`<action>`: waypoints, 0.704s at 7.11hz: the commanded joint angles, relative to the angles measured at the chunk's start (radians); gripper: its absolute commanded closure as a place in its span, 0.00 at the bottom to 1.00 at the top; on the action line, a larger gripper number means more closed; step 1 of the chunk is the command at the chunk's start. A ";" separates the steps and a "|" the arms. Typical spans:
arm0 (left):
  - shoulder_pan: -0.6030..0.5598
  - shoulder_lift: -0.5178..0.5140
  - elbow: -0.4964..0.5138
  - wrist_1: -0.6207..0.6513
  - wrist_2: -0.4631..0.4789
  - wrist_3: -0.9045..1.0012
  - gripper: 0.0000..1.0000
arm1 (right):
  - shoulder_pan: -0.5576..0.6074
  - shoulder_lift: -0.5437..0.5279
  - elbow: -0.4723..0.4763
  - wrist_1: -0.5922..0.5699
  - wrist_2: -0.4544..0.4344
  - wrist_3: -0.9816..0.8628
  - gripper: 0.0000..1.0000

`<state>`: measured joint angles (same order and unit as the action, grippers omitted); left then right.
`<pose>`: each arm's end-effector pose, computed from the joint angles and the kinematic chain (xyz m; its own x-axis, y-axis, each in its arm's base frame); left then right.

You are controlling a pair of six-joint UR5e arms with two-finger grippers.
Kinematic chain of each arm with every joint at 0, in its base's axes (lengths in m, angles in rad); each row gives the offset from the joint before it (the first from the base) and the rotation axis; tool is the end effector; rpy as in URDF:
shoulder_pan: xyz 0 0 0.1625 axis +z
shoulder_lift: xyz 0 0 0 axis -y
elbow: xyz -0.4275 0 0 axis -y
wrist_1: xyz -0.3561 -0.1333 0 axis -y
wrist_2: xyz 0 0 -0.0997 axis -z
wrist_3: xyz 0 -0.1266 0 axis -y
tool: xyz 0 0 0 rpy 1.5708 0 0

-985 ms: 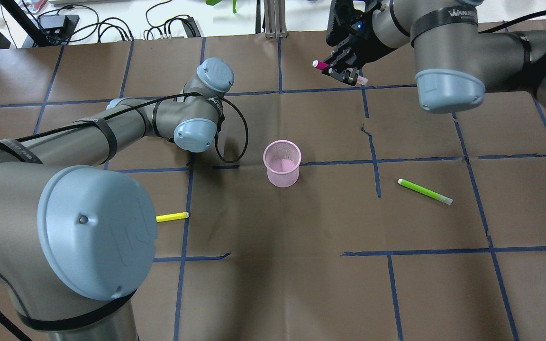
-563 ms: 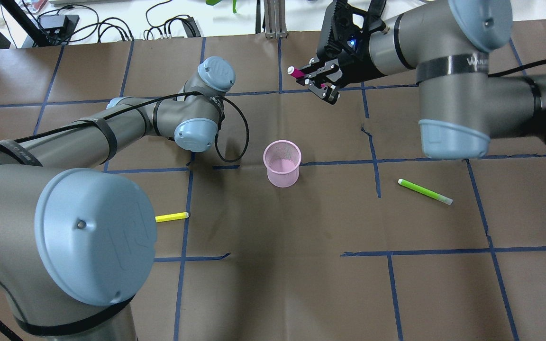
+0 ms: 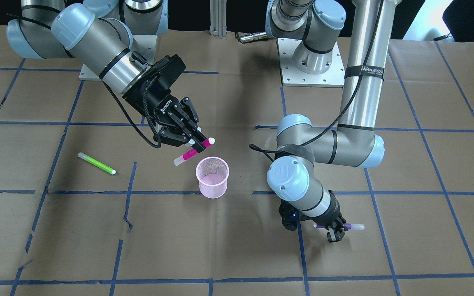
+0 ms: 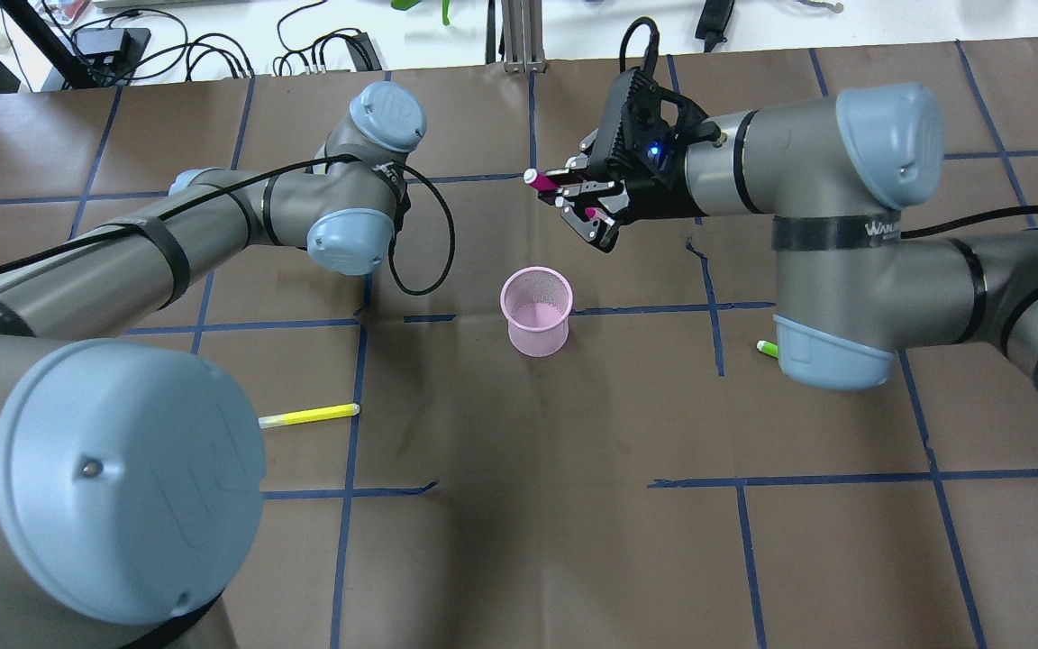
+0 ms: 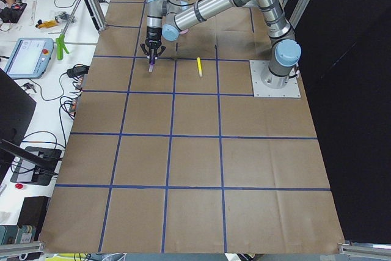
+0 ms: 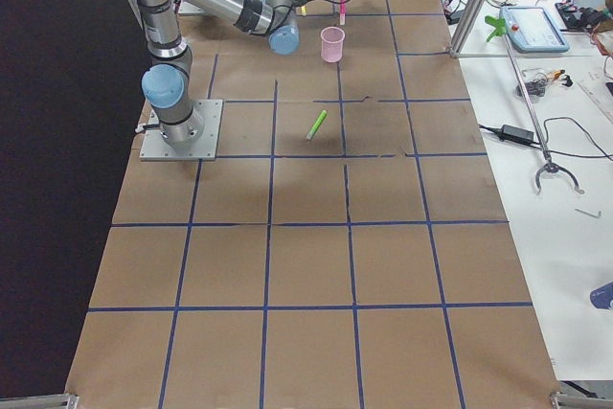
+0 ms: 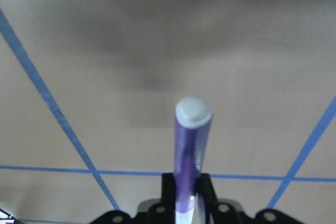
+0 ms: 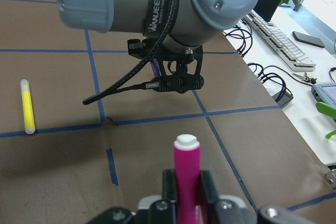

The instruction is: Insert purple and pink pens into pink cup

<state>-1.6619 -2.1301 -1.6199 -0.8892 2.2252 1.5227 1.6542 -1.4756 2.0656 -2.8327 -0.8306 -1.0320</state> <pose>-0.1129 -0.6181 0.2284 0.0524 0.9934 -0.1022 0.7976 0.0199 0.6028 0.2573 -0.4529 0.3788 -0.3036 -0.9156 0.2635 -0.6350 -0.0117 -0.7725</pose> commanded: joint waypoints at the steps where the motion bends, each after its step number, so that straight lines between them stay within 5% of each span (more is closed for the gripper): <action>1: 0.037 0.122 -0.060 -0.014 -0.155 0.019 0.90 | 0.036 0.018 0.019 -0.040 0.019 0.033 0.95; 5: 0.070 0.376 -0.032 -0.375 -0.433 0.016 0.95 | 0.045 0.078 0.044 -0.042 0.015 0.029 0.95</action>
<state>-1.6007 -1.8284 -1.6606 -1.1448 1.8702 1.5401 1.6991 -1.4205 2.1082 -2.8731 -0.8155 -0.9959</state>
